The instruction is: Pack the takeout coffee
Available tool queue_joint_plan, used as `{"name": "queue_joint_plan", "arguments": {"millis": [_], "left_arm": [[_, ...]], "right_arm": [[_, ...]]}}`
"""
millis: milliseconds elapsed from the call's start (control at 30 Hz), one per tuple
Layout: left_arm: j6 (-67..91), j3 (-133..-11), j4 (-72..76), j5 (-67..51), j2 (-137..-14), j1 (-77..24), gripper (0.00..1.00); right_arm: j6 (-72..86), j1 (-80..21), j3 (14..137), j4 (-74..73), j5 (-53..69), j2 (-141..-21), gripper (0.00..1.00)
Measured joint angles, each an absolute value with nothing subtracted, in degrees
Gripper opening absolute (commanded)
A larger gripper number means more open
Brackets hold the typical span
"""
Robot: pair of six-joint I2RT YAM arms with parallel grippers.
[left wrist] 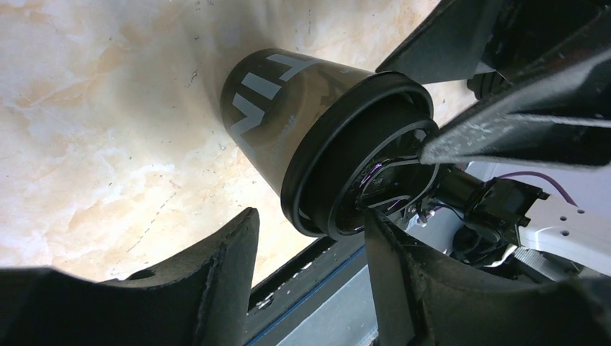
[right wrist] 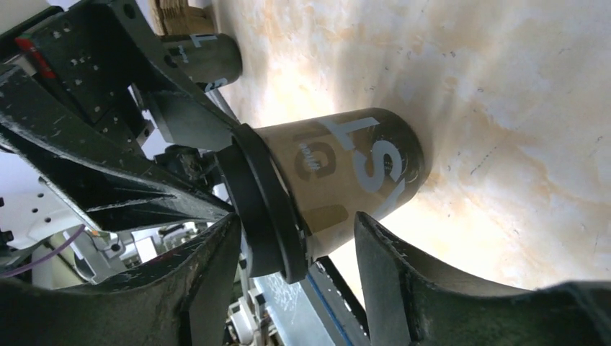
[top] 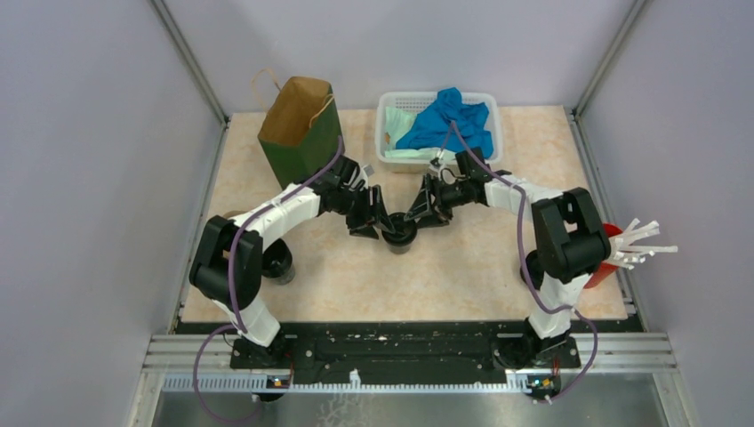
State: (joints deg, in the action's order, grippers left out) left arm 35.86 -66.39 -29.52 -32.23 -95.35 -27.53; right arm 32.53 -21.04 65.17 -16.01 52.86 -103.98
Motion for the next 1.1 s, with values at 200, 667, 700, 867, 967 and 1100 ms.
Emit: {"name": "queue_joint_plan", "arguments": {"millis": [200,667,700,867,967,1100], "left_arm": [[35.62,-65.32,-28.14,-32.12,-95.35,-27.53,0.58],[35.38,-62.17,-22.48,-35.24,-95.09,-27.27,0.68],[35.27,-62.26,-22.87,-35.14,-95.02,-27.27,0.71],[34.83,-62.57,-24.64,-34.63,-94.7,-27.27,0.82],[35.09,-62.57,-25.15,-34.7,-93.41,-27.05,0.86],[36.29,-61.93,-24.12,-35.46,-90.26,-26.48,0.82]], "right_arm": [[34.2,-20.47,64.49,-11.33,55.66,-106.96,0.53],[39.29,-18.85,60.51,-2.83,60.51,-108.18,0.69],[38.72,-18.92,61.23,-4.23,60.14,-107.77,0.7],[36.16,-19.0,62.22,-8.21,59.59,-105.95,0.72],[35.4,-19.0,62.22,-9.56,59.61,-105.82,0.72],[34.63,-19.0,62.19,-10.39,59.61,-105.82,0.71]]}}
